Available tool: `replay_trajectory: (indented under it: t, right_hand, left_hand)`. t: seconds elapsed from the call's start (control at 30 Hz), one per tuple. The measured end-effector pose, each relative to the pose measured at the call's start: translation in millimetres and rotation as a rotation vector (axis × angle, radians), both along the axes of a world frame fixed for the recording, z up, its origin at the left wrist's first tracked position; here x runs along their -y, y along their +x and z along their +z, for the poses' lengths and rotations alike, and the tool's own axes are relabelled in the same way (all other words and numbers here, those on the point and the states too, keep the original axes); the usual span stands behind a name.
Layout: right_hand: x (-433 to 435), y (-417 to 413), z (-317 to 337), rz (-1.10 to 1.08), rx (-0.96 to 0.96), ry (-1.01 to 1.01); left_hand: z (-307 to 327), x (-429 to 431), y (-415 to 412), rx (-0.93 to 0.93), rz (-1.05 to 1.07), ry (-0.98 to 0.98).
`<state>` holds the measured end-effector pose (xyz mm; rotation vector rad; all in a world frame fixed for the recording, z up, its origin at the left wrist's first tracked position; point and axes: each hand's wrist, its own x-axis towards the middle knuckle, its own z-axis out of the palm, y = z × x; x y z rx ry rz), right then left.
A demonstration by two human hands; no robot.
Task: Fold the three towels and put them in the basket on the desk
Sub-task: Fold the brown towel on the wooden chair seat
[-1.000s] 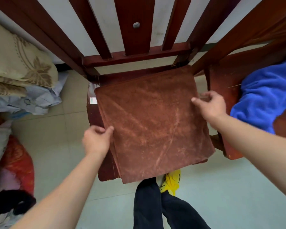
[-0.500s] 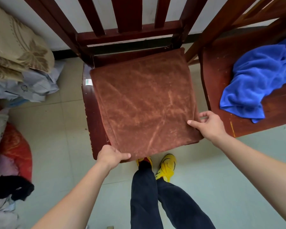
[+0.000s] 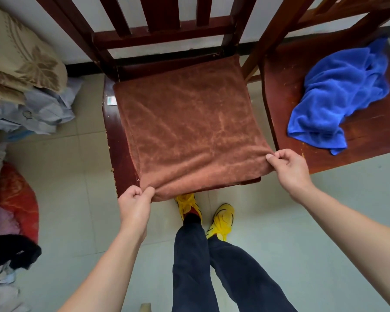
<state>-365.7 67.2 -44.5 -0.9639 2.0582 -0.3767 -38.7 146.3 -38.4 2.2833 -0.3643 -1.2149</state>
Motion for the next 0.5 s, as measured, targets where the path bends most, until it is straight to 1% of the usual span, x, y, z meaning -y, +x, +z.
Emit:
replay_trajectory:
  t: [0.13,0.23,0.27,0.33,0.4,0.5]
  right_hand:
    - [-3,-3,9,0.086,-0.025,0.003]
    - [-5,-6,17,0.092,-0.045,-0.003]
    - [-7,-6,20,0.097,-0.051,0.003]
    - [-12,-6,25,0.112,-0.046,0.042]
    - [-19,-9,27,0.12,-0.009,0.1]
    - [-31,-14,26,0.141,0.094,0.199]
  left_hand:
    - [17,-10,15,-0.057,-0.109,0.076]
    - [23,-22,28,-0.029,-0.121,0.165]
    - [24,-26,32,-0.043,-0.13,0.197]
    - [25,-35,35,-0.131,-0.142,0.223]
    - [27,-43,35,-0.191,-0.145,0.213]
    - [26,-53,30,-0.181,-0.077,0.179]
